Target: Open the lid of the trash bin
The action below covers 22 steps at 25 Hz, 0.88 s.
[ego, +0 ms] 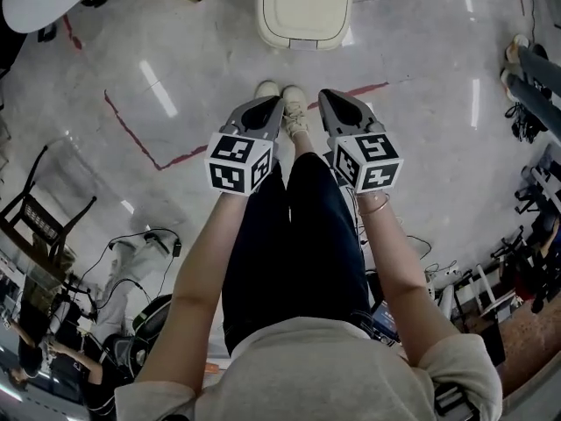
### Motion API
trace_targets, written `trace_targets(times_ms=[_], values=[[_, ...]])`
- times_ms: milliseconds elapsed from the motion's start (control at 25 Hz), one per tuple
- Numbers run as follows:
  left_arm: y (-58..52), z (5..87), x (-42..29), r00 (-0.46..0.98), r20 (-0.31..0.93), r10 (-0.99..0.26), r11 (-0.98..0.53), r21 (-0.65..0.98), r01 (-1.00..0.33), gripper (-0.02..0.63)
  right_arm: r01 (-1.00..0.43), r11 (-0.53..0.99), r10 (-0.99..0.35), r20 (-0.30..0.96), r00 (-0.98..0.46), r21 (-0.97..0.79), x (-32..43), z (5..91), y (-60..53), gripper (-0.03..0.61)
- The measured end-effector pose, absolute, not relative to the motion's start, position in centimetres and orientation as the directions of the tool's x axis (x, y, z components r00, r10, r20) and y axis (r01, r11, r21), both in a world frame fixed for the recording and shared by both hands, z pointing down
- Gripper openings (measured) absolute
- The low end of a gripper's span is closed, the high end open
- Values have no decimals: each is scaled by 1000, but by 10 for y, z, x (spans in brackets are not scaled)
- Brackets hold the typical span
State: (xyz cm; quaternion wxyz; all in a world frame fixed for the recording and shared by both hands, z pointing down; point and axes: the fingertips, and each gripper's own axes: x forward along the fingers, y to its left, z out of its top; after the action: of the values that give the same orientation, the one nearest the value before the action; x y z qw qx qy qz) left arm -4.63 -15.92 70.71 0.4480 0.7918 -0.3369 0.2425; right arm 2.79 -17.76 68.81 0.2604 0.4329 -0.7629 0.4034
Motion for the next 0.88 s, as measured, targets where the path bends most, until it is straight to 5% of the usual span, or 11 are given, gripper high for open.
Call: trace_targets(times_ms=[880], values=[[-212, 797, -39, 617, 692, -373, -366, 502, -784, 9, -899, 272, -382, 819, -428, -343, 18, 824, -243, 8]])
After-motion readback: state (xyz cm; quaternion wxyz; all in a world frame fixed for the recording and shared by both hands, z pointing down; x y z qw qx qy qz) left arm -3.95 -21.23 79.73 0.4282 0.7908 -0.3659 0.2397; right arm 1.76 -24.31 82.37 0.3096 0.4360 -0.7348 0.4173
